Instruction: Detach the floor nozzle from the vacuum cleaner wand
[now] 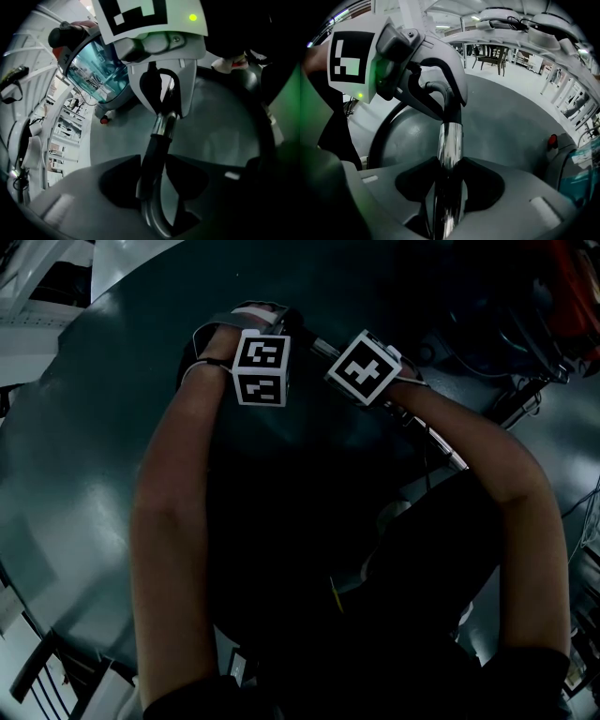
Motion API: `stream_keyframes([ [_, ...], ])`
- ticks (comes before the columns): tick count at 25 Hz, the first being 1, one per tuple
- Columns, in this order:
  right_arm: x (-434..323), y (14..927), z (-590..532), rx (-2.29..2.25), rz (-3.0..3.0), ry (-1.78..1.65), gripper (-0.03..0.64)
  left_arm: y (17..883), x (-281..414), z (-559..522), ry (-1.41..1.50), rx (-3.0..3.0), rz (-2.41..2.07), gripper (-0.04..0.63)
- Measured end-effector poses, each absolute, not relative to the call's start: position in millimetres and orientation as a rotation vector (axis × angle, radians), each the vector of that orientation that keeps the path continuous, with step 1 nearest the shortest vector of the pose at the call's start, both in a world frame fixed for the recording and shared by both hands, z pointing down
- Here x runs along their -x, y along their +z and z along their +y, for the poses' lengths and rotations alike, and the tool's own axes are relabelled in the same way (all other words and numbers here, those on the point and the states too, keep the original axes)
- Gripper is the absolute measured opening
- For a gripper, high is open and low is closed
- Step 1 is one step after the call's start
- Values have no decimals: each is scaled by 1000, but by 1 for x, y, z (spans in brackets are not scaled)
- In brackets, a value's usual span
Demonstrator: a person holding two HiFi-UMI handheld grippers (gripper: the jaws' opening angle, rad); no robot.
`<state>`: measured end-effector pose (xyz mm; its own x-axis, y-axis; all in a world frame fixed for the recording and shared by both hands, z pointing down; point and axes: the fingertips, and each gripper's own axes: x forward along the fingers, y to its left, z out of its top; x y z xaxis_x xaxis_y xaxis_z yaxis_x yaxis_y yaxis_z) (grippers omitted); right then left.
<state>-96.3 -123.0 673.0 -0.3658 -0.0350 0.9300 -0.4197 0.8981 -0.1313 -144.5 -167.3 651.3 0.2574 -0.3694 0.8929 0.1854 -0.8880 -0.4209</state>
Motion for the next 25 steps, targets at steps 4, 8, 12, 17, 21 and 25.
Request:
stream_keyframes([
  [4,94,674,-127,-352,-1896,388,173,653,144,-168,-1673,2038,151,167],
  [8,96,673,-123,-346,-1896,372,175,652,147,-169,-1739,2088,178,187],
  [12,99,671,-124,-340,-1907,331,176,655,146,-168,-1800,2064,127,220],
  [17,101,667,-124,-327,-1918,323,178,663,145,-161,-1777,1983,11,176],
  [21,100,668,-117,-297,-1924,357,178,660,144,-159,-1742,2046,16,176],
  [25,103,670,-115,-274,-1912,317,178,667,148,-154,-1783,1964,-63,163],
])
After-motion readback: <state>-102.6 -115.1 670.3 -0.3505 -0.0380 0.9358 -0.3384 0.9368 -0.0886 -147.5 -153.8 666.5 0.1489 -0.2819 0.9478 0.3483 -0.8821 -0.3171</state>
